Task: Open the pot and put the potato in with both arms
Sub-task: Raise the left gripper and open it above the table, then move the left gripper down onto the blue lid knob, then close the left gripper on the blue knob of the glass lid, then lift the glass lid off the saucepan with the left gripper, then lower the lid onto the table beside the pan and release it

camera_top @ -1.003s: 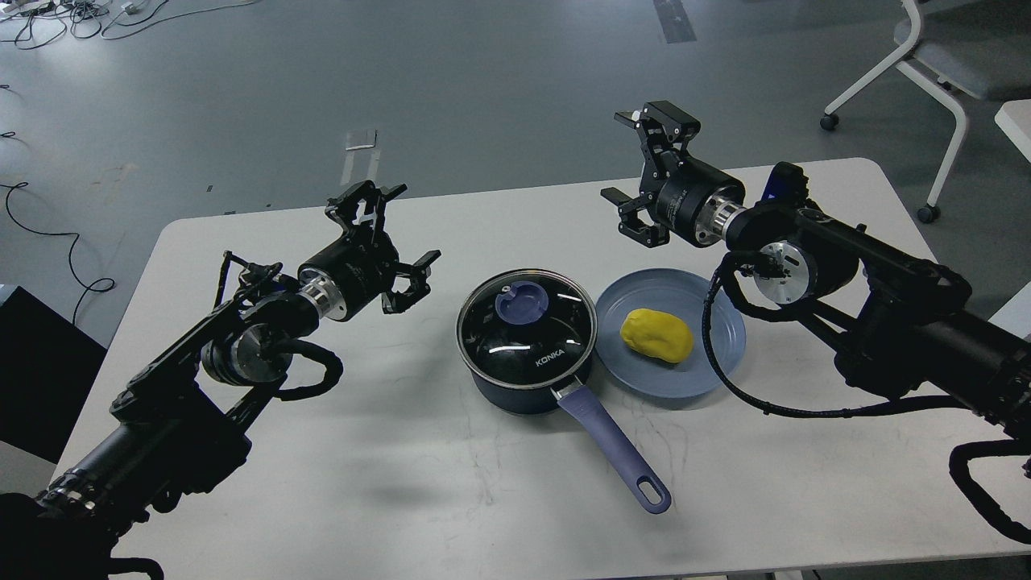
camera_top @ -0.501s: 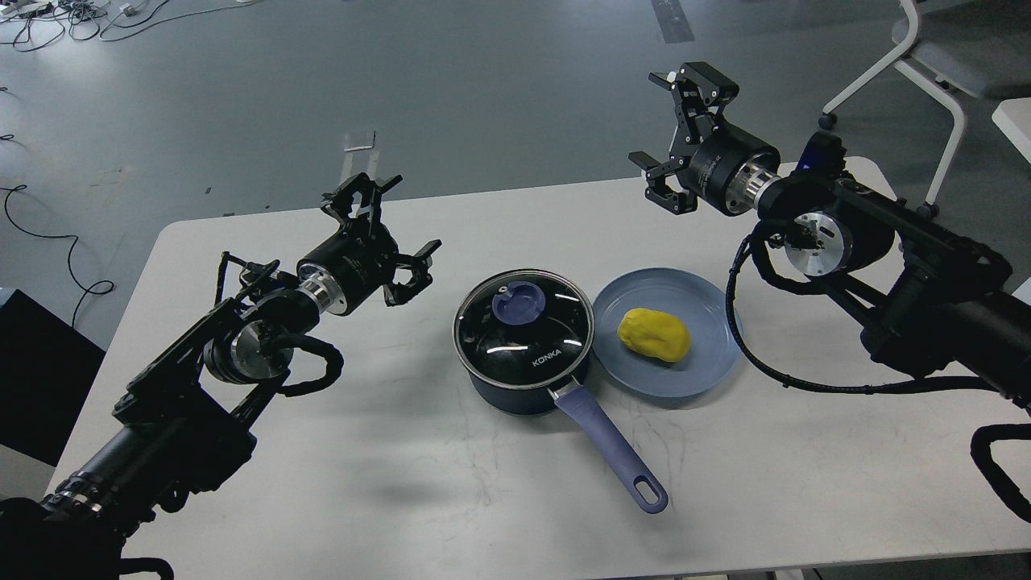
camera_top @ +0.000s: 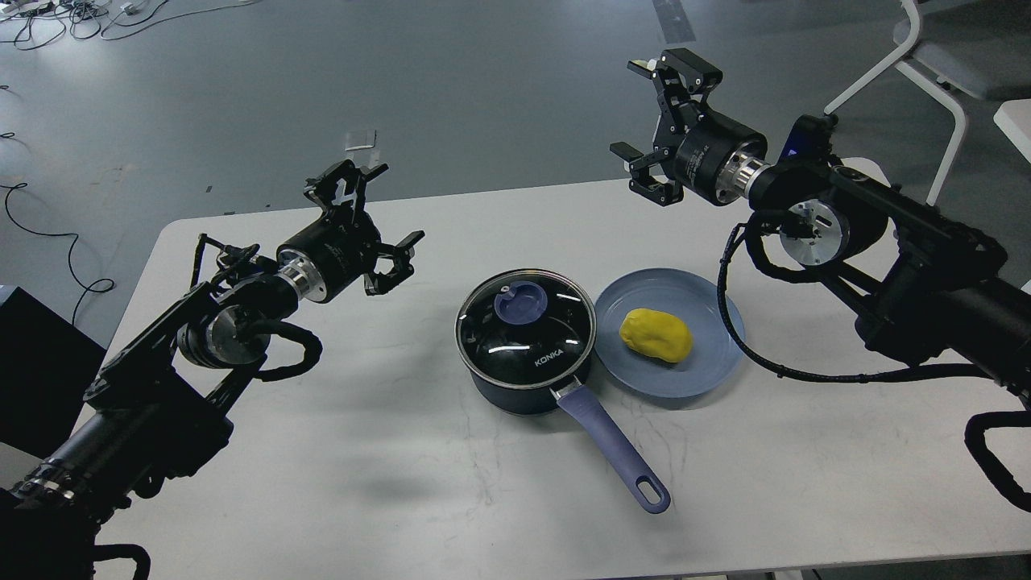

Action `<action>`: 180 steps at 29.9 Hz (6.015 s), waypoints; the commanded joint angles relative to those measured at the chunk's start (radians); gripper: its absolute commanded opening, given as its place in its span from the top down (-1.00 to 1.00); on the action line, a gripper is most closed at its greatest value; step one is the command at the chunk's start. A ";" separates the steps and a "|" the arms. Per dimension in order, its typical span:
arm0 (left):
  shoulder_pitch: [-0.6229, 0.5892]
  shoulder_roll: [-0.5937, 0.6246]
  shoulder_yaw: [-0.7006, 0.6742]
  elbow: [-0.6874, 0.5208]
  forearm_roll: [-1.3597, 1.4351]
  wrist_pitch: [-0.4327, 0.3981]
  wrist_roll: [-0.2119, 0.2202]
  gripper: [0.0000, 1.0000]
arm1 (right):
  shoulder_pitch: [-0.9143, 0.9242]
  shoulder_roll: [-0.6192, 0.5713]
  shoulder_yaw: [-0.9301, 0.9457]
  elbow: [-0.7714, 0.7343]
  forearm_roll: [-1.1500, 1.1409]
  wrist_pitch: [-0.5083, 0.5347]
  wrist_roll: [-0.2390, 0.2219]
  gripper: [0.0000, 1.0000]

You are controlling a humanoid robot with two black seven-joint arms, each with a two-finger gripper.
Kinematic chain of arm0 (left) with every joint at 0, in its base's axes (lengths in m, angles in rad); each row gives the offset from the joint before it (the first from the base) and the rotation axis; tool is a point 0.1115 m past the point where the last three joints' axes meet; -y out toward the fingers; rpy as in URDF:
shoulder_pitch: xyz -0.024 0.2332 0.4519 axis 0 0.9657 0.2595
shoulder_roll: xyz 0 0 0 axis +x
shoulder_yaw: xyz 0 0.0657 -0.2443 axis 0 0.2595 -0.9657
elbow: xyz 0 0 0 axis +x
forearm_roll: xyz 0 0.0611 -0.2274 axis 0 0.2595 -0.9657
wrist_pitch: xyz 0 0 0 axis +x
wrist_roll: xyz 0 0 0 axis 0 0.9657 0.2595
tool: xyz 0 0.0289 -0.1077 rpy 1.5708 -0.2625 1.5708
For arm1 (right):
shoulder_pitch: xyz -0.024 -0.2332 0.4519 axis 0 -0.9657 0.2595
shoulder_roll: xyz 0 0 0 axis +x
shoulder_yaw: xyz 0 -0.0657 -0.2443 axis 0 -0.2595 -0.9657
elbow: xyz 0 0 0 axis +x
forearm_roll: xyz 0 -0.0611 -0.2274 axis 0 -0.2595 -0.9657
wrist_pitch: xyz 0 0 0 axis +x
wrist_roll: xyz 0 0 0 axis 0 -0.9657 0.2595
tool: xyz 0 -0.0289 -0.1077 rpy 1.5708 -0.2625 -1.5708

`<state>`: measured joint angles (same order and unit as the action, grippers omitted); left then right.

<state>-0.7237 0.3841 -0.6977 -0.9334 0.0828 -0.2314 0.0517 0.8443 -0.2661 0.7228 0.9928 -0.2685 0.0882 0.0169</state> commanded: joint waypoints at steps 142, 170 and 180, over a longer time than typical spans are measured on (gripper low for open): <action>-0.080 0.009 0.587 -0.117 1.898 0.573 -0.403 0.48 | -0.137 -0.082 0.072 -0.143 0.006 -0.018 0.008 -1.00; -0.108 0.277 0.575 -0.248 1.525 0.586 -0.447 0.48 | -0.116 -0.071 0.073 -0.164 0.005 -0.019 0.008 -1.00; -0.008 0.309 0.593 -0.202 1.522 0.720 -0.477 0.49 | -0.110 -0.068 0.069 -0.166 0.005 -0.019 0.008 -1.00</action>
<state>-0.7725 0.6952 -0.1072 -1.1581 1.6015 0.4709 -0.4021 0.7345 -0.3360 0.7936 0.8271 -0.2638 0.0690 0.0246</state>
